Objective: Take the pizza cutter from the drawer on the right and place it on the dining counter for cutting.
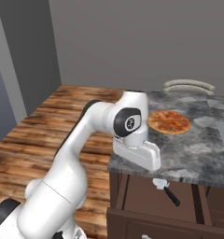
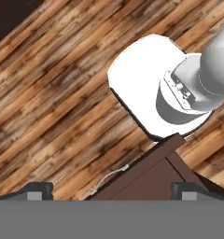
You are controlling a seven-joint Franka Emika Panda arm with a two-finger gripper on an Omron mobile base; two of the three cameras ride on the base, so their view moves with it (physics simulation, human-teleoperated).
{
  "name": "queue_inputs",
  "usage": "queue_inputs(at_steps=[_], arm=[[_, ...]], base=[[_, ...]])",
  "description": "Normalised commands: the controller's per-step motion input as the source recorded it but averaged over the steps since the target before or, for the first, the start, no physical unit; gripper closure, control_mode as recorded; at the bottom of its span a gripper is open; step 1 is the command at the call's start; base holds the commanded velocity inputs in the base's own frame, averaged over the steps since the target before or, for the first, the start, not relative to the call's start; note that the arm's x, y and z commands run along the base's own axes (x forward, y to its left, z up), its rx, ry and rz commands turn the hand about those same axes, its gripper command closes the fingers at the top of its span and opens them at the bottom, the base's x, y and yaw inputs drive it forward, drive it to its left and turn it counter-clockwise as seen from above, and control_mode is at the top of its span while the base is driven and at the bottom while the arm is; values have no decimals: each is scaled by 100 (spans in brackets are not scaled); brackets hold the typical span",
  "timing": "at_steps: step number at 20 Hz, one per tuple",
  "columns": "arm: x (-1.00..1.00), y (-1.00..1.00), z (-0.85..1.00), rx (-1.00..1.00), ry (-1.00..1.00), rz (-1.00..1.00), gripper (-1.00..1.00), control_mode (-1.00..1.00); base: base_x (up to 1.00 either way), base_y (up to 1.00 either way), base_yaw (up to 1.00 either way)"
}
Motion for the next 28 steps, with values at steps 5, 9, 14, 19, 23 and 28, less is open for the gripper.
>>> queue_inputs(at_steps=[5, 9, 14, 19, 23, 28], arm=[[43, 0, -91, 0, 35, 0, -100, -100], [28, 0, -84, 0, 30, 1, -100, -100], [14, 0, -82, 0, 26, 4, -100, -100], [0, -15, -56, 5, 14, 10, -100, -100], [0, -42, -26, 20, 2, 7, -100, -100], [11, -34, -32, 25, 0, 4, -100, -100]], base=[[0, 0, 0], [0, 0, 0], [0, 0, 0], [0, 0, 0], [0, 0, 0], [0, 0, 0]])
